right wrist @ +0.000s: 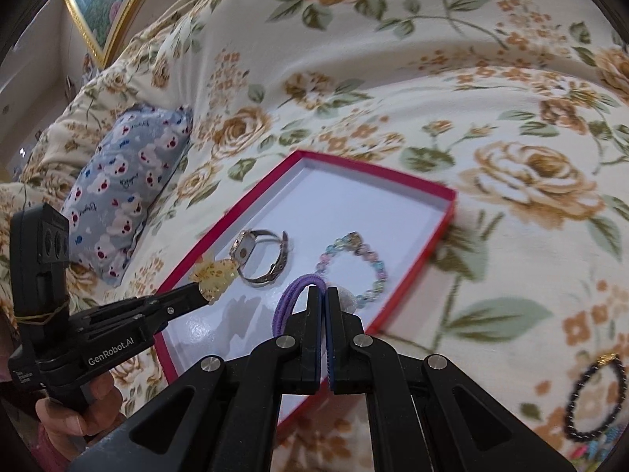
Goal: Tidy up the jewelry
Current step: 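Lower the claw clip into the box with the left tool while the right tool drops the hair tie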
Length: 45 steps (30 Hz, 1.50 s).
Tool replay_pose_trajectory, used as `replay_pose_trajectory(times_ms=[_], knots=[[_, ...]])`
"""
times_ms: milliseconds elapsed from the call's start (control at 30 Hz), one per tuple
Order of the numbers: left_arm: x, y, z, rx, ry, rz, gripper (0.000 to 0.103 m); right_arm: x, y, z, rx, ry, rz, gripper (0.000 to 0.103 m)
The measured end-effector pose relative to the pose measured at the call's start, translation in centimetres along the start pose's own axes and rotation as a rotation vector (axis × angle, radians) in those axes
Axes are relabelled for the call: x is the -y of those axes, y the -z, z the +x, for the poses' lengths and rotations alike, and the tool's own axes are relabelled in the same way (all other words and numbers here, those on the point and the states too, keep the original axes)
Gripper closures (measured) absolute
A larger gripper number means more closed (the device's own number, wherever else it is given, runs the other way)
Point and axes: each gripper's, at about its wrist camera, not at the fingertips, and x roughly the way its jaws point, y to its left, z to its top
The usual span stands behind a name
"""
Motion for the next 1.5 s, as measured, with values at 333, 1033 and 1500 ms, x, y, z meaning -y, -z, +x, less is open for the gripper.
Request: replay_pose_trajectory(times_ms=[333, 1033, 1500], knots=[[-1.5, -0.2, 2.2, -0.022, -0.066, -0.008, 0.098, -0.5, 0.4, 3.5, -0.069, 0.031, -0.026, 0.102], [-1.2, -0.1, 4.4, -0.053, -0.075, 0.003, 0.094, 0.0, 0.3, 4.0, -0.087, 0.022, 0.005, 0.087], [-0.9, 0.6, 2.5, -0.033, -0.076, 0.001, 0.067, 0.3, 0.6, 0.5, -0.035, 0.017, 0.025, 0.072]])
